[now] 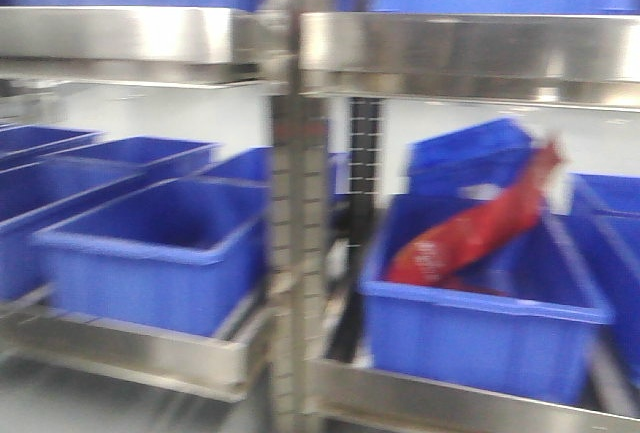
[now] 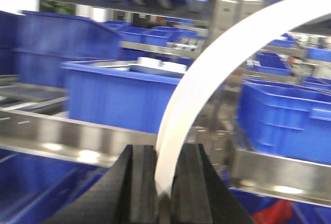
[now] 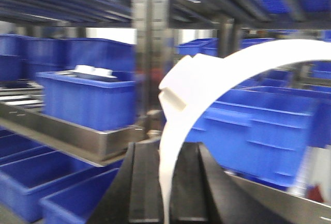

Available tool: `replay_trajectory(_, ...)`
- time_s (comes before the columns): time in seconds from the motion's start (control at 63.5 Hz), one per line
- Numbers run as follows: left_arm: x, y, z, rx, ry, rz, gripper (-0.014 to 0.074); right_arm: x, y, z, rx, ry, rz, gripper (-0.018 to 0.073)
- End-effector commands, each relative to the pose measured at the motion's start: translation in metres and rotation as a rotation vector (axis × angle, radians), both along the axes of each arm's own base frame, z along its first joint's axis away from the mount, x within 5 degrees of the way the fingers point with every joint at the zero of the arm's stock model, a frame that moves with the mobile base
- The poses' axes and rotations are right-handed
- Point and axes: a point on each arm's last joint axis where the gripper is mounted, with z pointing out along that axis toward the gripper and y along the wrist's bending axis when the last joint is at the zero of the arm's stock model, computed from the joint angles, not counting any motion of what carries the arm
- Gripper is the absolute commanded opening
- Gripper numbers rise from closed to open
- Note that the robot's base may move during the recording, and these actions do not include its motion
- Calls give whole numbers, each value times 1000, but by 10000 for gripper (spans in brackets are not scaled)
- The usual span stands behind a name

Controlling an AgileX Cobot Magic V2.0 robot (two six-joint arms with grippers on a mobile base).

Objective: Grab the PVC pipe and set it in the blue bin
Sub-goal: 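Drive the base past the chair to the shelf of blue bins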

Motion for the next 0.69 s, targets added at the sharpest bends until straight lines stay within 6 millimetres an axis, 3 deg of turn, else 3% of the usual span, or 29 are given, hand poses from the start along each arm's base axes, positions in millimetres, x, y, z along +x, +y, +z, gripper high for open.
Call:
replay_trajectory(0.0,-2,0,3,-4,-34,-6,-111,-2,0,3,-6,-31,-1,-155)
replay_trajectory(0.677,-2,0,3,-4,-34,-6,-111,-2,0,3,-6,-31,-1,-155)
